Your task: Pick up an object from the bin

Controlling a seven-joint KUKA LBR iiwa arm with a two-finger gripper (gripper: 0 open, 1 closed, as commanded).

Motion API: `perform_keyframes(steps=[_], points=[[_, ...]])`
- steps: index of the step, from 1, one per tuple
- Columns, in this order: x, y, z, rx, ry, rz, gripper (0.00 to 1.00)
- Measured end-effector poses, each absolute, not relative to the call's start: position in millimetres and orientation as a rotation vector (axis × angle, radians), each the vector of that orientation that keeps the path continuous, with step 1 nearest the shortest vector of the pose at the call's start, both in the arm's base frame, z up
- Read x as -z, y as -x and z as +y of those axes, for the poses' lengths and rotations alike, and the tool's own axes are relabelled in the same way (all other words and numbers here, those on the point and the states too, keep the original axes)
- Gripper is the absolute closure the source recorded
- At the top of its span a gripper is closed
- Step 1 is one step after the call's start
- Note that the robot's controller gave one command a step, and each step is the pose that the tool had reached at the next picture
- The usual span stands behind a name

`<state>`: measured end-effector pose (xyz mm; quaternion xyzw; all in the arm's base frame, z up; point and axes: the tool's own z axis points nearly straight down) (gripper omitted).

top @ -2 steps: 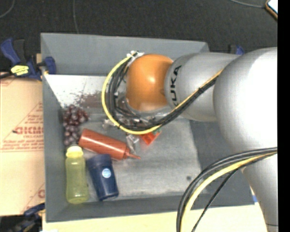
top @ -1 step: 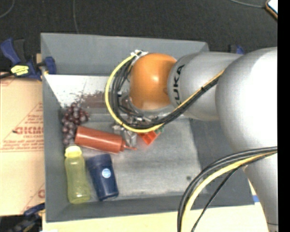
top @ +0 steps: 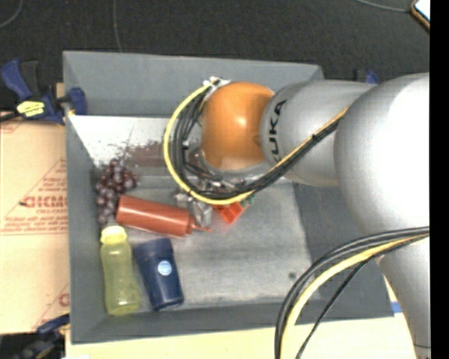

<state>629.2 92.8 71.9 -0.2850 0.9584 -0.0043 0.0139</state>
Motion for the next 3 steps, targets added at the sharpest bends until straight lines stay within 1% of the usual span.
perform_keyframes(steps=[1, 2, 3], points=[[-82, -628.8, 92, 0.014, 0.888, 2.985, 1.00], [-108, -626.7, 92, 0.013, 0.888, 2.993, 1.00], [-141, -630.0, 92, 0.016, 0.883, 2.982, 1.00]])
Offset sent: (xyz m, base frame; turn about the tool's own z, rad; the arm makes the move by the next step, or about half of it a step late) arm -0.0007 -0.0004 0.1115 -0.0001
